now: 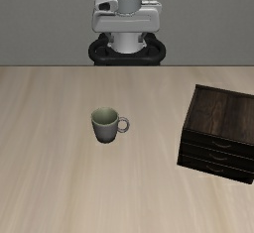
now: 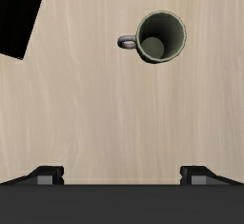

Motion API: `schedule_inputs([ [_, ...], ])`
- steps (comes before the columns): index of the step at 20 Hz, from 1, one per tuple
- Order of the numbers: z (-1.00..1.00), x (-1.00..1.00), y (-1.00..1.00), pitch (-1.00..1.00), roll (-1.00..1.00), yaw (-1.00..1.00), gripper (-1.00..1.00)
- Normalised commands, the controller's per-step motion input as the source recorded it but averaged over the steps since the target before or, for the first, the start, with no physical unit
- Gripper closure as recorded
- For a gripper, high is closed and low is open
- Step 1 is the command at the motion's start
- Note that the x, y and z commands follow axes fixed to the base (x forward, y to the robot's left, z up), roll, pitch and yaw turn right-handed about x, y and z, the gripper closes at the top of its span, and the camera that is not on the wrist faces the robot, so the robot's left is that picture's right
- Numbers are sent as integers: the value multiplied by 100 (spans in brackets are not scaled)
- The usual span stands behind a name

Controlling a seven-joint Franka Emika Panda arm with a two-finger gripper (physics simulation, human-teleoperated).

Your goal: Pick up the green mug on the table and place it on the wooden cabinet

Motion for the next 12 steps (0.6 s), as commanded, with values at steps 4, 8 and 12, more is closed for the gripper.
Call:
schedule_inputs([
  [4,0,100,0,0,0,0,-100],
  [8,0,100,0,0,0,0,-100],
  [12,0,25,-75,0,0,0,-100],
])
